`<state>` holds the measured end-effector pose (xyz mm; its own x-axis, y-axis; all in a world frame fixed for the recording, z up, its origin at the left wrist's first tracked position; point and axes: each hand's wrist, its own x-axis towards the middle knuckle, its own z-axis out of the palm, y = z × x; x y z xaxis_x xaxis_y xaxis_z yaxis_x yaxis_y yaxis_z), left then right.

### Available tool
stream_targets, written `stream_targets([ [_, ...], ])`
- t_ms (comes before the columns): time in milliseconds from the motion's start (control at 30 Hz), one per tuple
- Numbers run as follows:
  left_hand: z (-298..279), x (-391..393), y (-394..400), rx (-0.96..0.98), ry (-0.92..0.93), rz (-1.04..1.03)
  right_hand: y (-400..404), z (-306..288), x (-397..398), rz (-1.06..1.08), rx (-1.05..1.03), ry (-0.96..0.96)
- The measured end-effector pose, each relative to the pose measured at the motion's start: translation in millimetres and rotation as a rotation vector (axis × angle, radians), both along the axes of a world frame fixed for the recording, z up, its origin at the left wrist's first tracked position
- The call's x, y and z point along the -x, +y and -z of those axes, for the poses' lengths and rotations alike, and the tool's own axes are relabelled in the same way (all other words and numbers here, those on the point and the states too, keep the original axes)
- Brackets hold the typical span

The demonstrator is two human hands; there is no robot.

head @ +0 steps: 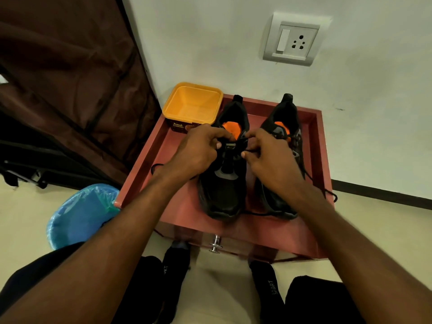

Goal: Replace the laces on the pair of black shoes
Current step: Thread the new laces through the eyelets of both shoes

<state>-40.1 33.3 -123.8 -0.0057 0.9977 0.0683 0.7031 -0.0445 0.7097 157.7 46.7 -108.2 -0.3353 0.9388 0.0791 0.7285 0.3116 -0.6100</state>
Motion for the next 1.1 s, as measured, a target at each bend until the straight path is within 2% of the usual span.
stream_targets([
  [67,-1,1,-1,0.010,-0.012,0.010,1,0,-1,0.030,-0.106,0.042],
  [200,-4,2,-3,0.045,-0.046,0.015,21,-25,-26,0.518,-0.257,0.415],
  [267,-4,3,-3,0.049,-0.037,0.024,24,-30,-34,0.610,-0.364,0.321],
  [367,-6,6,-4,0.043,-0.028,0.027,11,-24,-17,0.332,-0.354,0.199],
  [433,-7,6,-4,0.039,-0.014,0.031,1,-15,0,0.131,-0.218,0.072],
  [500,-9,6,-5,0.034,-0.006,0.029,-3,-5,9,0.033,-0.065,-0.058],
  [600,-10,6,-9,0.037,-0.044,0.016,-1,-9,3,0.085,-0.092,-0.058],
  [733,-13,5,-13,0.034,-0.062,-0.009,14,-34,-28,0.546,-0.294,0.125],
  [767,-15,5,-13,0.043,-0.064,-0.022,17,-35,-34,0.587,-0.343,0.120],
  [800,-16,5,-12,0.056,-0.071,-0.038,18,-34,-38,0.565,-0.373,0.102],
  [867,-17,5,-11,0.079,-0.080,-0.061,14,-29,-31,0.373,-0.370,0.037],
  [933,-18,4,-11,0.086,-0.060,-0.067,4,-20,-12,0.136,-0.241,-0.058],
  [1000,-18,4,-11,0.086,-0.036,-0.077,-4,-9,2,-0.002,-0.035,-0.117],
  [1033,-17,4,-11,0.089,-0.034,-0.085,-5,-6,4,-0.009,-0.011,-0.127],
  [1100,-17,5,-11,0.091,-0.040,-0.094,-1,-10,-1,0.083,-0.121,-0.109],
])
